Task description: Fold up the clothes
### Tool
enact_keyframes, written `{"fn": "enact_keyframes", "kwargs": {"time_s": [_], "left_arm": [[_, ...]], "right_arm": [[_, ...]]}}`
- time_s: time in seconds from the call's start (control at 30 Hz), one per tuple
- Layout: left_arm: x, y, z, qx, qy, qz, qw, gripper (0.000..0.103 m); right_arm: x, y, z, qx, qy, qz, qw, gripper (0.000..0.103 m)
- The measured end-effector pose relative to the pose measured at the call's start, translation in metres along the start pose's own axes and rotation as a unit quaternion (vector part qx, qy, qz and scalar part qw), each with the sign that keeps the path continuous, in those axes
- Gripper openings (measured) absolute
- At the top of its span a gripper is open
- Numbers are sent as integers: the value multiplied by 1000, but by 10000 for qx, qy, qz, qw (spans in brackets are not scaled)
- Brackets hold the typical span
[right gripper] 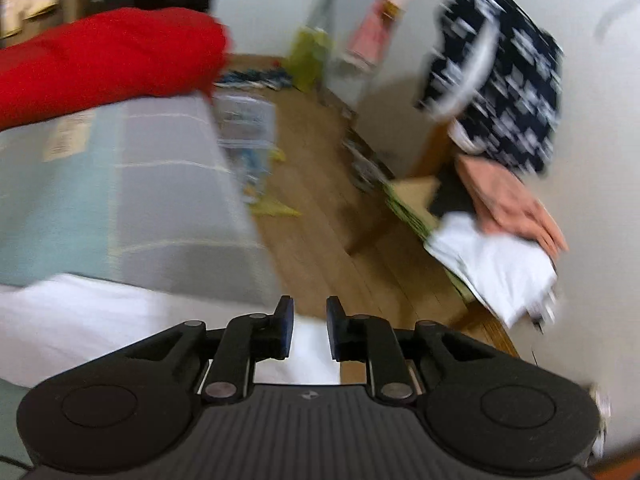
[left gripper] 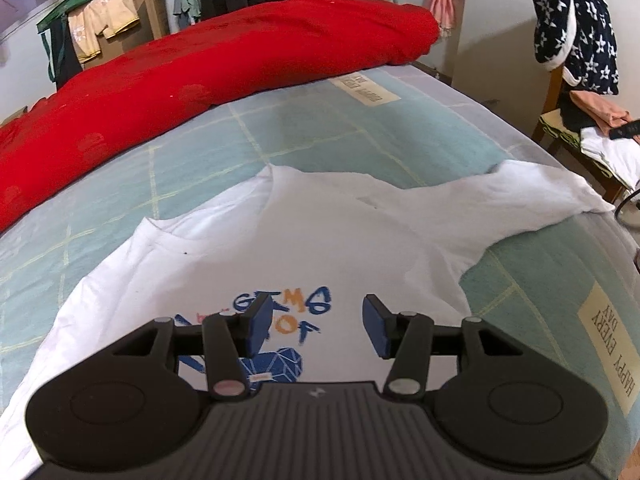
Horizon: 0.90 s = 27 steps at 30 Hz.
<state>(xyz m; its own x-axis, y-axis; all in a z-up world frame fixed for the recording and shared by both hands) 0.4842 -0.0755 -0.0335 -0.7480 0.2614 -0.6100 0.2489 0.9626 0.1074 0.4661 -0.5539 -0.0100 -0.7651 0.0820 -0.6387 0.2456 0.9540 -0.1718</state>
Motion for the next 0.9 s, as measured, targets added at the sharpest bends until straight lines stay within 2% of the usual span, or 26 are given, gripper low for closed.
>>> {"fn": "enact_keyframes", "kwargs": {"time_s": [0.1,0.17,0.23,0.33,0.43,0.5,0.7,0.9], "left_arm": [[-1,5,6,13,19,-81,10000,53],[-3,6,10,14,29,-91,10000,53],[-7,7,14,9,24,-77,10000,53],[-13,9,16,-13,-88,19,10000,55],[-16,11,19,43,-119,24,9999,55],[-17,12,23,56,-105,0,9999,55],[-22,12,38,131,-10,-95,9999,55],[-23,10,46,192,24,-142,9997,55]], "right_arm": [[-14,55,5,-1058,-87,-228,9941,22],[-16,97,13,-1798,64,-465,9826,21],[-16,140,20,-2525,233,-726,9646,21],[-3,192,14,-3125,288,-1710,9339,22],[20,223,11,-3160,359,-2628,9109,24],[24,231,14,-3201,428,-2887,9013,23],[-14,244,27,-3456,201,-2490,9045,23],[-28,293,66,-3946,485,-2506,8827,23]]}}
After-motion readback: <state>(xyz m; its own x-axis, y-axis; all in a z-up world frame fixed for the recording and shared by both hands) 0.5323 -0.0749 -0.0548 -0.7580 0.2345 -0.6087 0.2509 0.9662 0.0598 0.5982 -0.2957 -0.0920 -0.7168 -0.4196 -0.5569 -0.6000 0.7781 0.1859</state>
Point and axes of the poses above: each gripper's, at about its wrist camera, not at the fingertips, and z roughly the way its jaws point, y to its left, x to its underside, the point moved 6 cm from there along z, roughly the way its jaws point, and after that the axes turned 5 degrees about -x, right-handed, at the moved point
